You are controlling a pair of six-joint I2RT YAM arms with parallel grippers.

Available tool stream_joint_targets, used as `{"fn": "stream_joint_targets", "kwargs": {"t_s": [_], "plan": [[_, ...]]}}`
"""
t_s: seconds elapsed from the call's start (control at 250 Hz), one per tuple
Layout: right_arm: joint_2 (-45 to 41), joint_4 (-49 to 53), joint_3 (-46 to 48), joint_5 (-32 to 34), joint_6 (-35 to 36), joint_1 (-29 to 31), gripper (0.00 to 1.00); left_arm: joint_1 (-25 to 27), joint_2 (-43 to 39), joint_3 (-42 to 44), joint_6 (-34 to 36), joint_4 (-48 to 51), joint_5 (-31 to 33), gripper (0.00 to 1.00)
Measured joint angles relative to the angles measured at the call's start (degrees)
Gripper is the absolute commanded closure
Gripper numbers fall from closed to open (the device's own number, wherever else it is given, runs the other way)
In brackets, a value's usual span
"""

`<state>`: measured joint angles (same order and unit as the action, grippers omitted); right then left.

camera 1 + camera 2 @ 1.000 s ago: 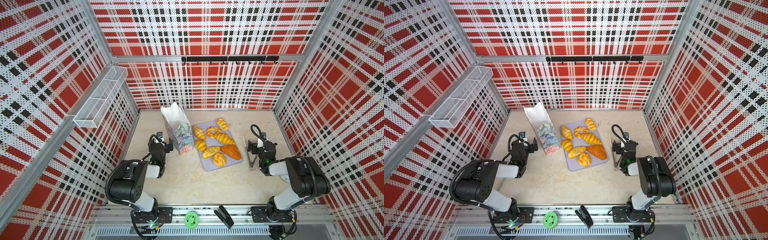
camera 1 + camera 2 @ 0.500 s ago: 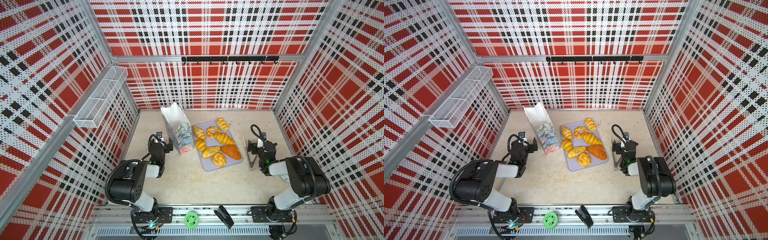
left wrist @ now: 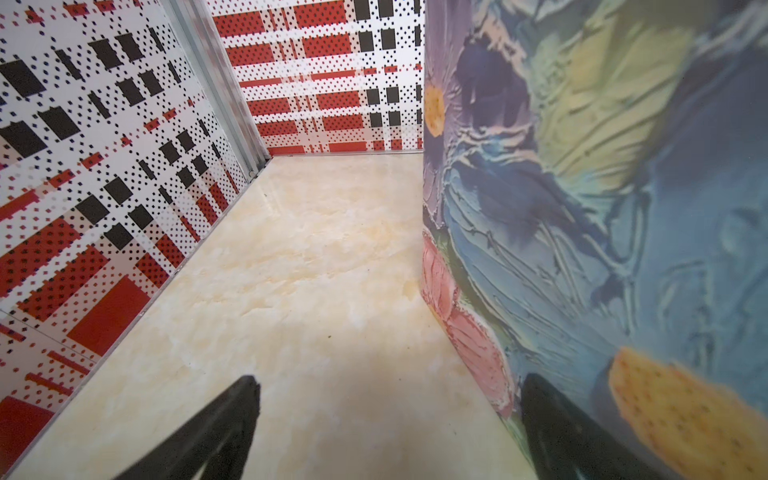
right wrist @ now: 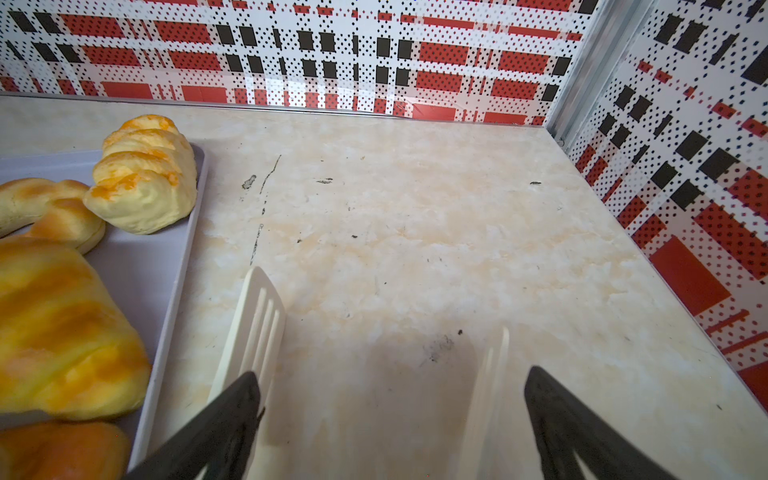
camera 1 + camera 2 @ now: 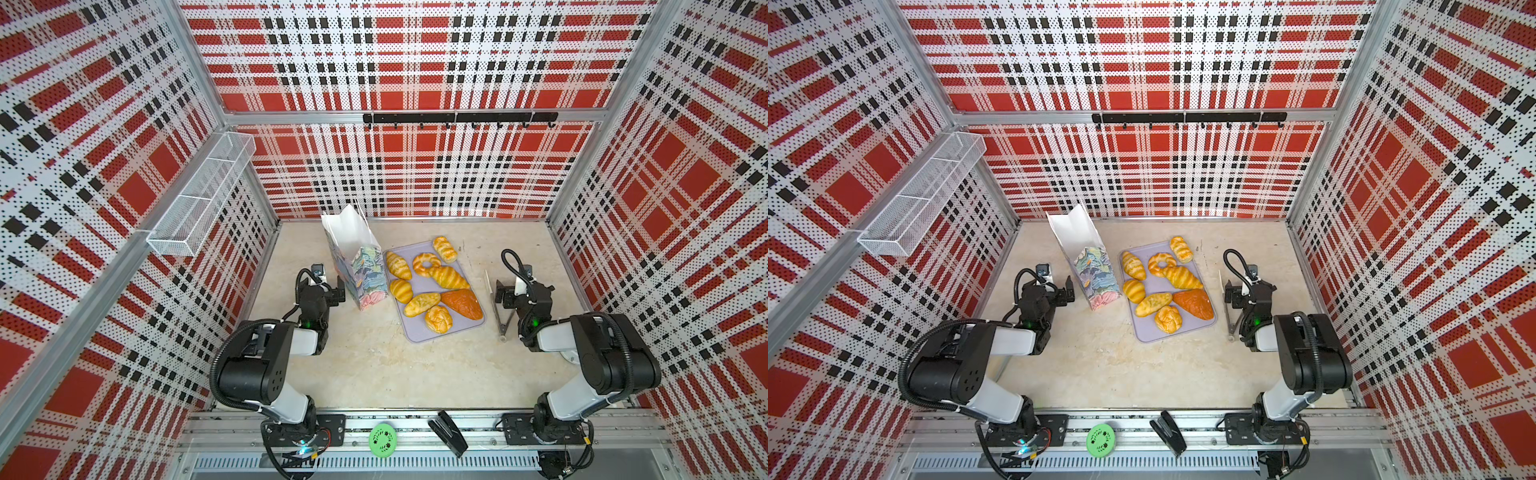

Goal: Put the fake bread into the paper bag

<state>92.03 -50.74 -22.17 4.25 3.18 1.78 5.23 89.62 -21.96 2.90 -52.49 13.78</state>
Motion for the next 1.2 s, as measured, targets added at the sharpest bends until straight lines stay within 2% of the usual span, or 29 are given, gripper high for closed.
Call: {"fn": "stream_joint_targets", "kwargs": {"t_s": [0.084,0.176,0.296,0.416,0.604,0.724,0.94,1.201], "plan": [[-1.1,1.0,0.0,0.4,-0.2,0.0,0.0,0.7,-1.0,0.0,-0.3,1.4,2.9,0.01],[-6.4,5.6,0.0,2.3,-1.5,0.0,0.0,1.0,-8.0,-1.8,-2.0,11.6,6.7,0.01],[-16.4,18.1,-3.2,4.1,-4.5,0.0,0.0,1.7,-19.6,-7.4,-6.4,22.5,11.2,0.01],[-25.0,30.5,-7.8,4.4,-8.2,0.0,0.02,3.7,-30.8,-9.0,-11.0,30.4,15.2,0.01],[-37.2,47.0,-9.1,2.9,-13.7,0.0,0.05,5.6,-44.2,-10.0,-19.3,47.6,17.1,0.01],[-42.0,55.8,-9.1,1.3,-17.0,0.0,0.13,7.3,-49.8,-13.5,-23.1,58.3,16.7,0.01],[-47.3,68.9,-9.1,0.7,-21.9,0.8,0.16,13.0,-50.0,-26.5,-24.7,73.5,15.5,0.0],[-50.3,76.0,-7.2,1.7,-25.8,2.4,0.18,19.8,-40.3,-39.9,-24.9,86.9,15.7,0.0]]}}
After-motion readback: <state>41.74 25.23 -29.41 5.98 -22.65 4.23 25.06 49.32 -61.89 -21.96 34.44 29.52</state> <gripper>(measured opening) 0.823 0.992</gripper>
